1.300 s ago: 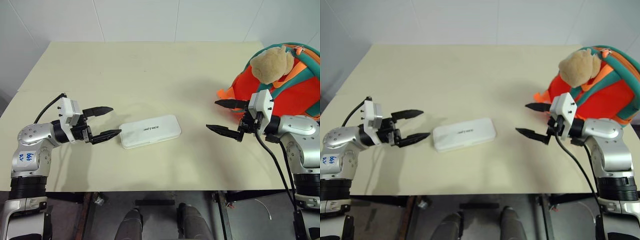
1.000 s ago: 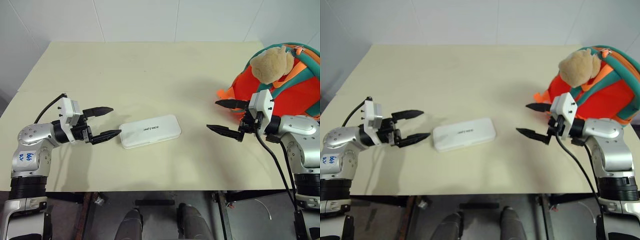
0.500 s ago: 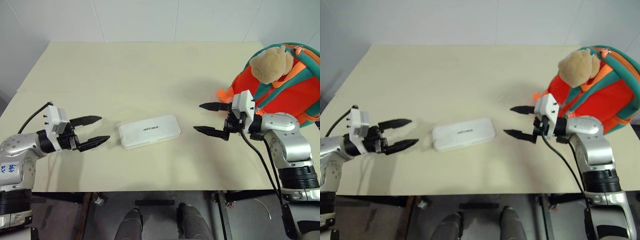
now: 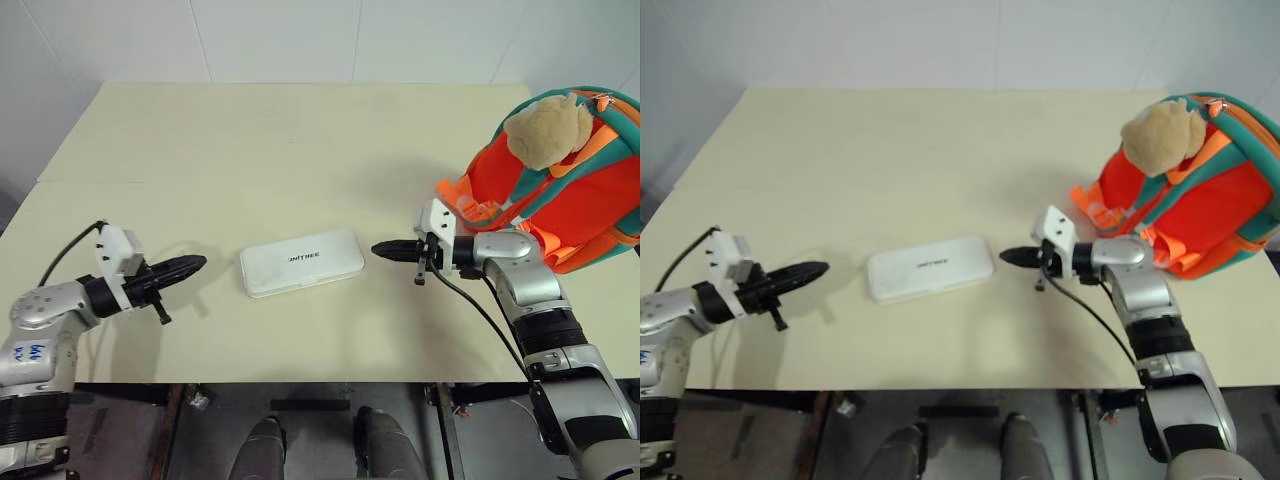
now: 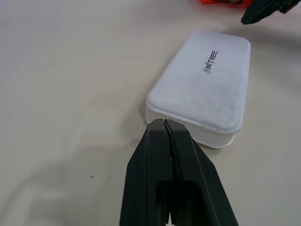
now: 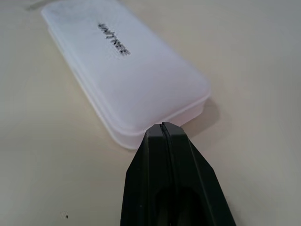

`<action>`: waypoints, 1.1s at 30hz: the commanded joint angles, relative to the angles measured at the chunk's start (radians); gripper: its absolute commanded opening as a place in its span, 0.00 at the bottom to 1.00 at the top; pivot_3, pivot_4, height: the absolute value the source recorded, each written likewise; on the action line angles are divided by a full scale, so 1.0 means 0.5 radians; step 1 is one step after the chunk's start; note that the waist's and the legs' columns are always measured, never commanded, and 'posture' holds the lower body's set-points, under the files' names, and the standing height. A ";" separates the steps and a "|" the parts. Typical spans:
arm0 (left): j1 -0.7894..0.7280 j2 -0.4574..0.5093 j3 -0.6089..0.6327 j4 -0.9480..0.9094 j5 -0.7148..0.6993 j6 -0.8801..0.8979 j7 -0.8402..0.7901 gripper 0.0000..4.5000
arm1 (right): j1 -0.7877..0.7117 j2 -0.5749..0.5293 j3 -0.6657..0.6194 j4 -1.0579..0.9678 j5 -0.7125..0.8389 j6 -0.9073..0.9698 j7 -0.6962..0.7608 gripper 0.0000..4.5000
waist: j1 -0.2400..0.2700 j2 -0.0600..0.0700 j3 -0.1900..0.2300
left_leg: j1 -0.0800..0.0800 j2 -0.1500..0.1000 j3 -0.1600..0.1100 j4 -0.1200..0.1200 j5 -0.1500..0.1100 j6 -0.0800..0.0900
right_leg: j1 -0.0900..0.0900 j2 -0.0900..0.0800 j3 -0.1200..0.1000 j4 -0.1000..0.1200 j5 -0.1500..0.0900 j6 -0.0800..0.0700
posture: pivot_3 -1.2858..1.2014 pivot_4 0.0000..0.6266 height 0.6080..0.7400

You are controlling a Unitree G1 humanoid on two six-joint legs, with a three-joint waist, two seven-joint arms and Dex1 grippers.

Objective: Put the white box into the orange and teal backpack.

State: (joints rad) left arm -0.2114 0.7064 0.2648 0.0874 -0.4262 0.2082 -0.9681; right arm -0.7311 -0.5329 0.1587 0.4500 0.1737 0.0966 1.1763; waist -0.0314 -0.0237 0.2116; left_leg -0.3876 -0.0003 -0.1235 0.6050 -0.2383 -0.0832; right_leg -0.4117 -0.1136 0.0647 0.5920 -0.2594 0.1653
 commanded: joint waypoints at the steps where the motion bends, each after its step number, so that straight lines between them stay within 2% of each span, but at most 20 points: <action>1: -0.010 -0.056 -0.045 -0.024 0.060 -0.026 0.104 0.00 | -0.079 0.057 0.028 0.100 -0.098 -0.053 -0.097 0.00 | -0.006 0.000 0.000 | 0.000 0.000 0.000 0.000 0.000 0.000 | 0.000 0.000 0.000 0.001 0.000 0.000 | 0.52 0.24 1.00; 13: -0.098 -0.228 -0.161 0.125 0.138 -0.088 0.207 0.00 | -0.196 0.219 0.018 0.399 -0.211 -0.153 -0.270 0.00 | -0.018 0.000 0.000 | 0.000 0.000 -0.001 0.000 0.001 -0.001 | -0.001 0.000 0.000 0.003 0.000 0.000 | 0.52 0.24 1.00; 20: -0.211 -0.299 -0.223 0.212 0.153 -0.129 0.163 0.00 | -0.119 0.239 0.022 0.186 -0.175 -0.041 -0.274 0.00 | -0.018 0.000 0.000 | 0.001 0.000 -0.001 0.001 0.001 -0.001 | -0.001 0.000 0.000 0.004 0.000 0.001 | 0.52 0.24 1.00; 33: -0.423 -0.404 -0.343 0.425 0.221 -0.163 0.125 0.00 | 0.109 0.111 -0.046 -0.333 -0.138 0.336 -0.297 0.00 | 0.003 0.000 0.000 | 0.000 -0.001 -0.001 0.004 0.001 -0.001 | 0.000 0.001 0.000 0.004 0.001 0.001 | 0.52 0.24 1.00</action>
State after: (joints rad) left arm -0.3930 0.5213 0.1285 0.3051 -0.3194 0.1567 -0.8802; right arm -0.6761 -0.4836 0.1463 0.3636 0.0687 0.2480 1.0255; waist -0.0301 -0.0237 0.2115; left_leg -0.3878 -0.0006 -0.1240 0.6077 -0.2379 -0.0838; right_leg -0.4118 -0.1133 0.0647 0.5943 -0.2590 0.1659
